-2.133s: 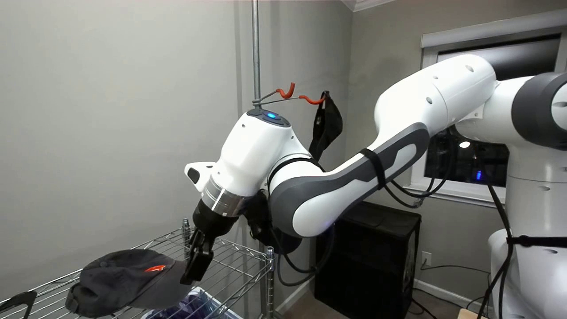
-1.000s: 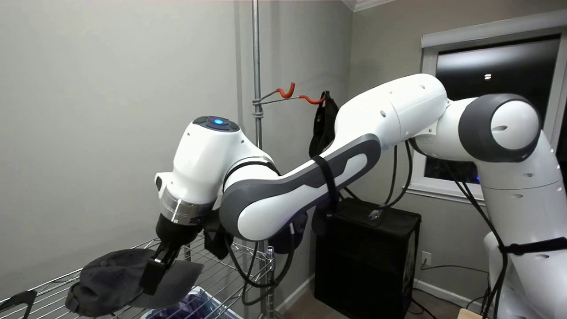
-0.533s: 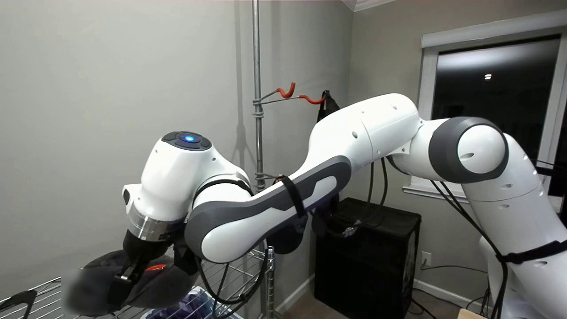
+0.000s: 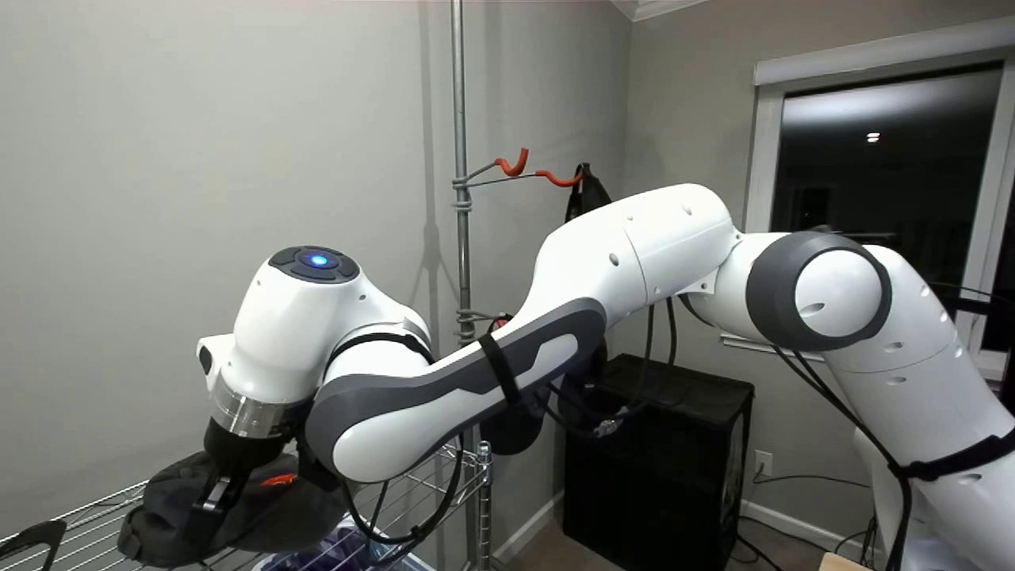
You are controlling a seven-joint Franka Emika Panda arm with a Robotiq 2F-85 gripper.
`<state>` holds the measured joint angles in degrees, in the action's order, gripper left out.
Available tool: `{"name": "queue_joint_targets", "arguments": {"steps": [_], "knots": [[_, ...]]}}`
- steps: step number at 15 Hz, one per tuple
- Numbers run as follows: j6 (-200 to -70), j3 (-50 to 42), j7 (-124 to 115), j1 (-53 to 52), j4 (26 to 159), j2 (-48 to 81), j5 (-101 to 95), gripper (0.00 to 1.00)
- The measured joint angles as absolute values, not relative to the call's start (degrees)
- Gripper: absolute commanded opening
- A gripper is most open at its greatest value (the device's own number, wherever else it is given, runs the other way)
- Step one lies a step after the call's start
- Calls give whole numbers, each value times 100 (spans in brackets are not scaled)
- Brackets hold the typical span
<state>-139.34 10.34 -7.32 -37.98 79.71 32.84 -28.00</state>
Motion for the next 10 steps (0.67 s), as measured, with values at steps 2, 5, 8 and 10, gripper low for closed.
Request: {"name": "queue_joint_targets", "arguments": {"steps": [2, 5, 8, 10], "knots": [[-13934, 982, -670, -3804, 7946, 3311, -2800, 34], [-13934, 915, -644, -3828, 7903, 3311, -2800, 15], [-13934, 913, -644, -3828, 7877, 3310, -2800, 2], [-13934, 913, -644, -3829, 7876, 3310, -2800, 0]]}}
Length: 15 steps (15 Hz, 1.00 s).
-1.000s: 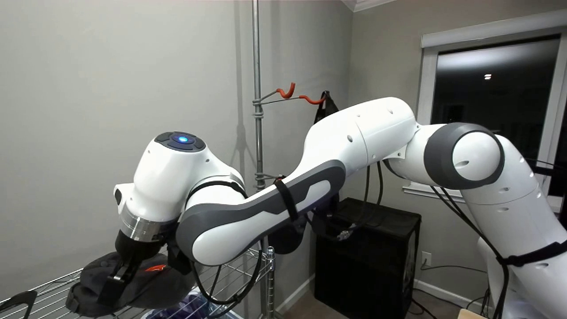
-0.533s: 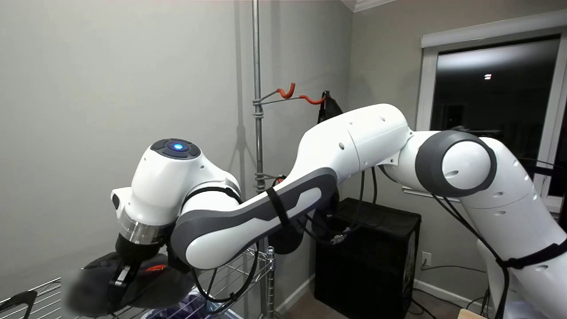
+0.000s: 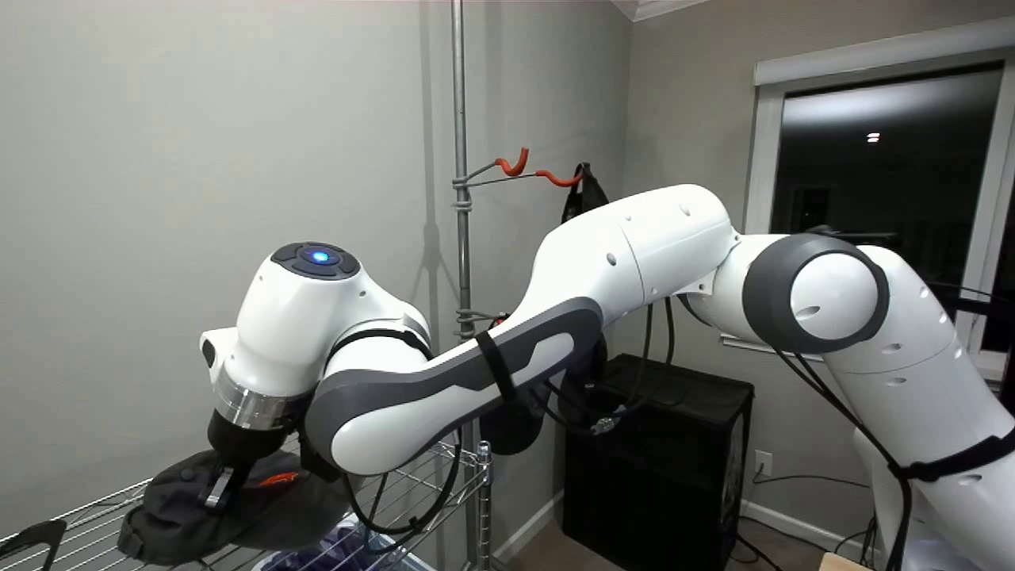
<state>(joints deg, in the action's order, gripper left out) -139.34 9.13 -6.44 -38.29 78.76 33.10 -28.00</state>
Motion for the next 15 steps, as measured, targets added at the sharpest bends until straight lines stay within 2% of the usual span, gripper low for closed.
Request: {"name": "queue_joint_targets", "arguments": {"steps": [5, 8, 15], "knots": [[-13931, 871, -646, -3852, 7875, 3274, -2881, 4], [-13764, 544, -1003, -4071, 7872, 3071, -3545, 3], [-12419, -132, -1928, -4785, 7889, 2125, -5267, 3]]}}
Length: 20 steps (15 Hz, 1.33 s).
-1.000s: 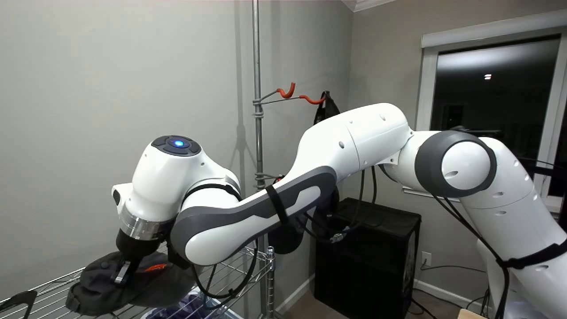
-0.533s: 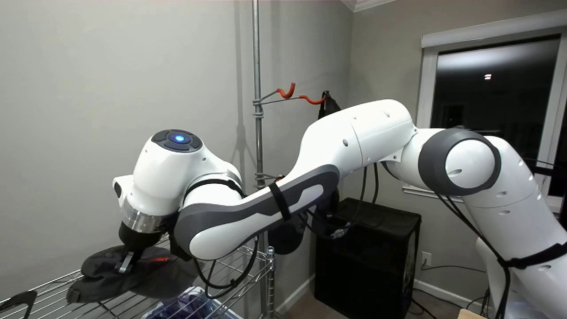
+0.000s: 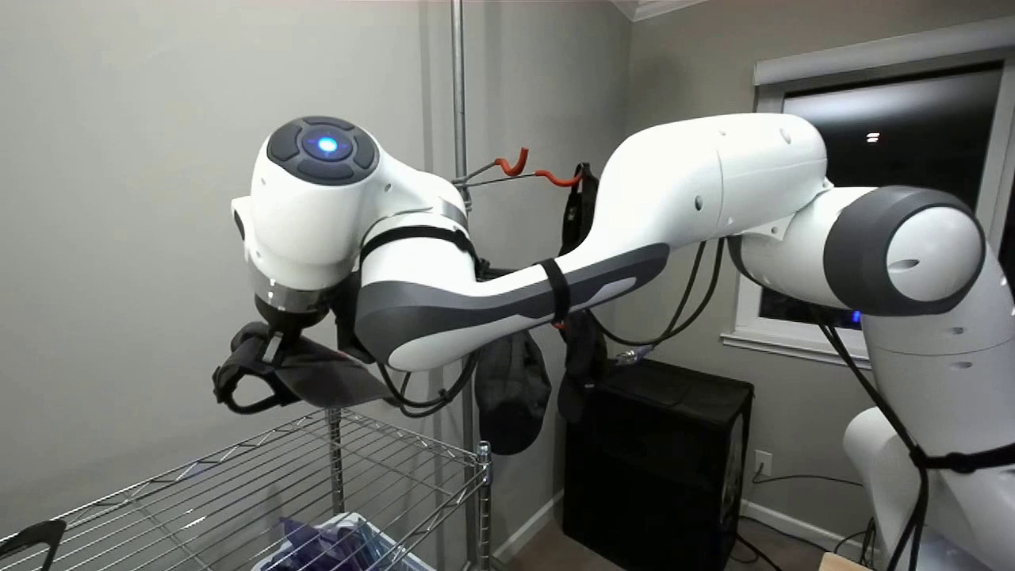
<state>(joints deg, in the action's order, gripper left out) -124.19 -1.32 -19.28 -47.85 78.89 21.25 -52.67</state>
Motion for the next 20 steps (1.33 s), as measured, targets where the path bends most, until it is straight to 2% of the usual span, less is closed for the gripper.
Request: {"name": "queue_joint_targets", "arguments": {"steps": [13, 20], "knots": [[-10637, -221, -2190, -5234, 7857, 1076, -6810, 3], [-9796, 705, -1931, -4540, 7426, 672, -7961, 3]]}}
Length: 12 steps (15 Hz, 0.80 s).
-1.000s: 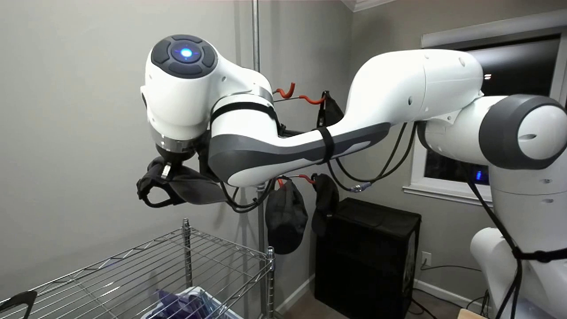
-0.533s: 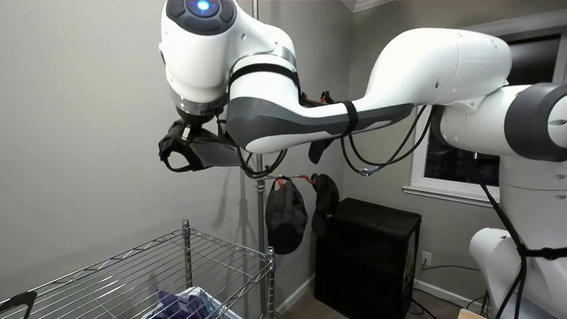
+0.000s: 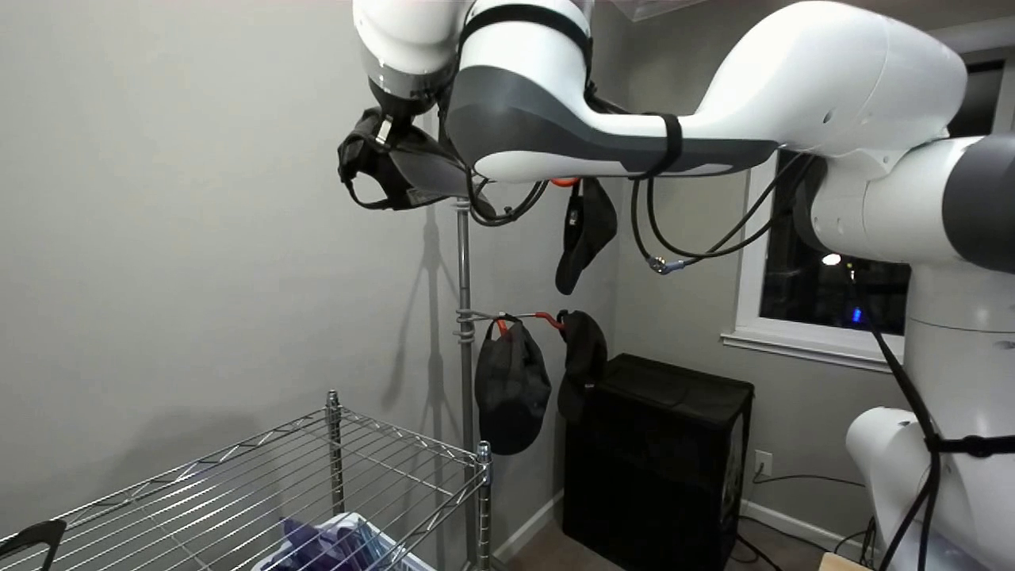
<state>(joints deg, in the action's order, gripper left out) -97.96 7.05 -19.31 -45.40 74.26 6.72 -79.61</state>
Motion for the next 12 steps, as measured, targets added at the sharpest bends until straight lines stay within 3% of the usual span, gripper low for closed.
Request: {"name": "queue_joint_targets", "arguments": {"steps": [12], "knots": [[-8631, 1458, -1304, -3649, 7351, 276, -9607, 3]]}}
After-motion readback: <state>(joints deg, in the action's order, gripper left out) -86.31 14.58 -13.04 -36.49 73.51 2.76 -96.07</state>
